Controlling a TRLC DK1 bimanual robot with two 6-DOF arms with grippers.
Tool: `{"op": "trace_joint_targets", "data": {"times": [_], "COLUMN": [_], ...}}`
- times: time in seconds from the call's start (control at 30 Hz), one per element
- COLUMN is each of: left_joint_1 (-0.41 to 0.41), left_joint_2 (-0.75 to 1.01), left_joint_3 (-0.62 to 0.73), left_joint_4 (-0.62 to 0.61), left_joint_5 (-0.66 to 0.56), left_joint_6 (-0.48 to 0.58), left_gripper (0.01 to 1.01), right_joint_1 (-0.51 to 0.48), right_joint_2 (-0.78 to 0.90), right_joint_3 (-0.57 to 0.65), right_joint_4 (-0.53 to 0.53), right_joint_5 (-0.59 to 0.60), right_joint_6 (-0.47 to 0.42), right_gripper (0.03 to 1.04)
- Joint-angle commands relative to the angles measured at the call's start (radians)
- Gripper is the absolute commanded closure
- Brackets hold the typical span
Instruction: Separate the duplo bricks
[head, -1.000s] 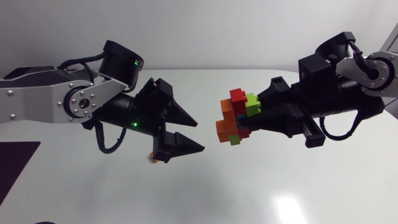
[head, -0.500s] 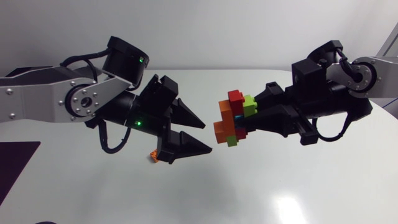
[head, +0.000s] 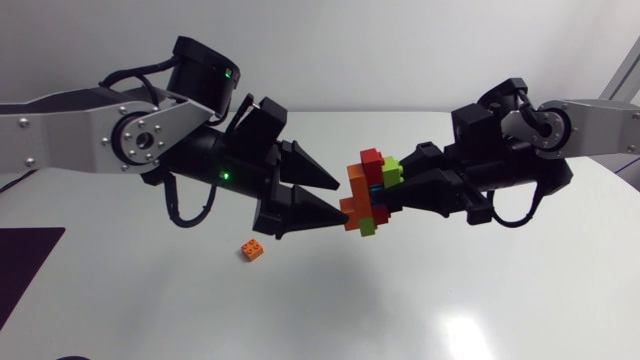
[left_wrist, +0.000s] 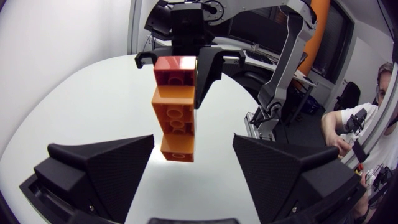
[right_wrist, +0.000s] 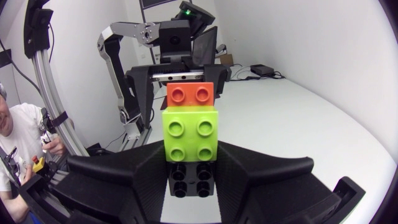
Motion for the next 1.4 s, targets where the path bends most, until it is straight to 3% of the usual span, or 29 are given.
{"op": "trace_joint_targets", "data": {"times": [0.0,0.13,0.3,0.57,0.8,0.9,1.03,1.27,1.37], "left_joint_1": [0.026,0.047,0.07,0.073,0.084,0.086,0.087,0.09,0.093], "left_joint_2": [0.051,0.082,0.113,0.136,0.151,0.154,0.155,0.162,0.162], "left_joint_3": [0.038,0.078,0.124,0.187,0.205,0.21,0.214,0.22,0.227], "left_joint_4": [0.0,-0.011,-0.018,-0.054,-0.064,-0.068,-0.069,-0.074,-0.074], "left_joint_5": [0.028,0.054,0.074,0.089,0.104,0.109,0.115,0.123,0.136], "left_joint_6": [-0.013,-0.024,-0.038,-0.038,-0.038,-0.038,-0.038,-0.041,-0.053], "left_gripper": [0.175,0.175,0.175,0.177,0.189,0.297,0.361,0.61,0.61], "right_joint_1": [0.009,0.015,0.015,0.025,0.029,0.023,0.014,0.006,0.002], "right_joint_2": [0.024,0.023,0.027,0.024,0.017,0.017,0.006,0.001,0.001], "right_joint_3": [0.045,0.054,0.059,0.057,0.057,0.056,0.056,0.045,0.04], "right_joint_4": [0.033,0.146,0.356,0.559,0.594,0.599,0.606,0.606,0.606], "right_joint_5": [-0.023,-0.023,-0.028,-0.037,-0.038,-0.046,-0.06,-0.071,-0.075], "right_joint_6": [0.068,0.206,0.443,0.676,0.726,0.74,0.759,0.763,0.766], "right_gripper": [0.88,0.88,0.88,0.88,0.88,0.88,0.88,0.88,0.88]}}
